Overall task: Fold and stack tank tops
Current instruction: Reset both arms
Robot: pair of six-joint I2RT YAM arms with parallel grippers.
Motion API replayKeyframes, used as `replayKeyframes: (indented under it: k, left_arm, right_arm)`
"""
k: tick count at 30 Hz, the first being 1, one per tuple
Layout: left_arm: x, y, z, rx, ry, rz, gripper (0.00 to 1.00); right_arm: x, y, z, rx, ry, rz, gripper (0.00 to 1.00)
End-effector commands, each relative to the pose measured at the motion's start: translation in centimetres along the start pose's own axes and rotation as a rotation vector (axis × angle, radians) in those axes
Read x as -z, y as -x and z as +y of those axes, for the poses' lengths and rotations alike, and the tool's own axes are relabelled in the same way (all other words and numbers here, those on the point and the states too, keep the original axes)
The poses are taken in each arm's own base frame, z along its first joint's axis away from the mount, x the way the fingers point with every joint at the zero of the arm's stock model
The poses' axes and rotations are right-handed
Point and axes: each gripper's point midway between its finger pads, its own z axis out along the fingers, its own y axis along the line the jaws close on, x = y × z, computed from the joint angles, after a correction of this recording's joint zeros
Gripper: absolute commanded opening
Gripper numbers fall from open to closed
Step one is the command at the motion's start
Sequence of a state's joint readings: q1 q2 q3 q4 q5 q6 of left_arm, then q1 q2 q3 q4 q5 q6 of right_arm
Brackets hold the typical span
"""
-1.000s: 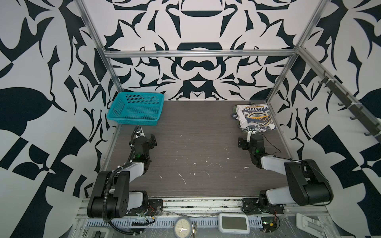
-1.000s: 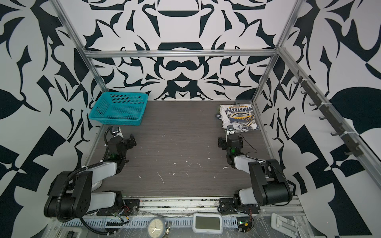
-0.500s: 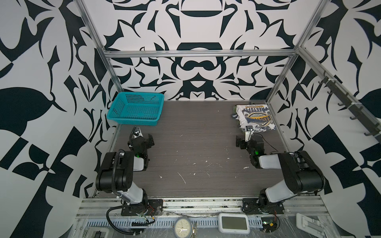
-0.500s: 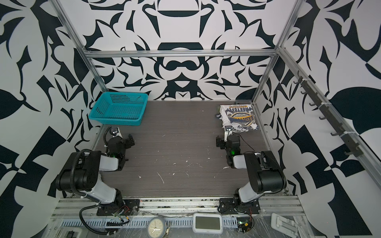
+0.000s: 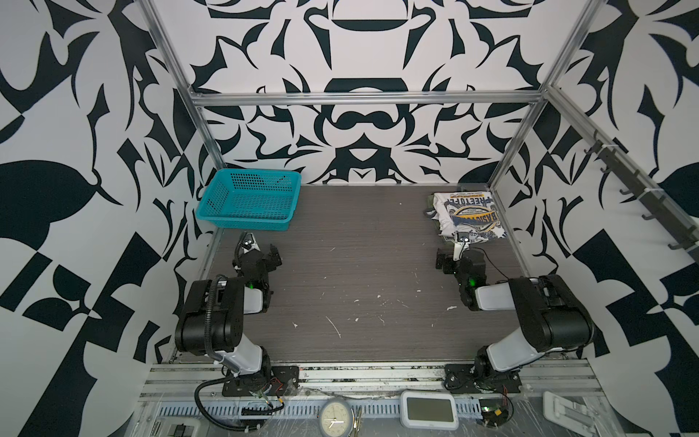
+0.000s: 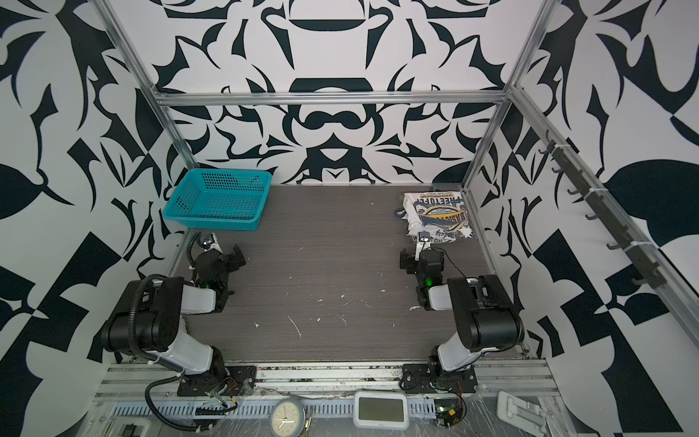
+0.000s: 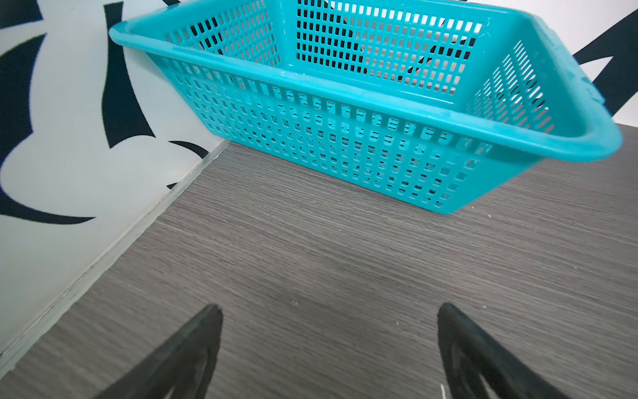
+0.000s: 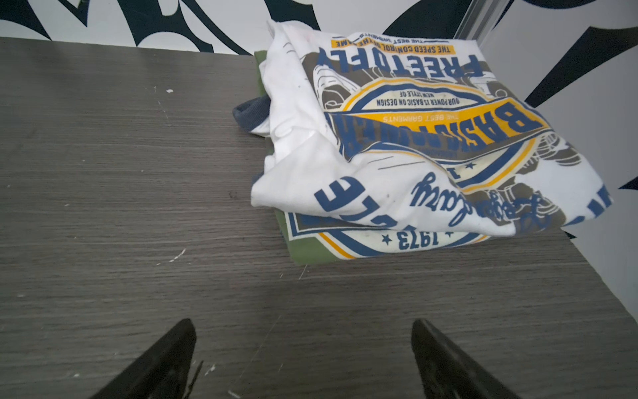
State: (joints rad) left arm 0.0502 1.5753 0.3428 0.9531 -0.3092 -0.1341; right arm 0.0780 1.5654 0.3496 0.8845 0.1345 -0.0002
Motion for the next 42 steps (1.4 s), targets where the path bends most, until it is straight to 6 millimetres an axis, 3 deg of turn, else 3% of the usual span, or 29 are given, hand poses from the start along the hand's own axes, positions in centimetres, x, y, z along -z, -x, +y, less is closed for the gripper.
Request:
replayKeyframes:
  k: [1,4,42]
  left_arm:
    - [0.10,1.35,-0.31,0.019,-0.015,-0.045,0.99]
    - [0.12,1.32,-0.30,0.019,-0.014,-0.045,0.99]
    - [0.12,1.41,-0.41,0.024,-0.019,-0.047,0.99]
  right_arm:
    - [0.43,1.35,0.54,0.006,0.031,-0.058,0.99]
    - [0.14,1.34,-0.25,-0.010,-0.016,-0.047,1.00]
    - [-0.10,1.27,-0.28,-0.012,-0.020,-0.040,0.99]
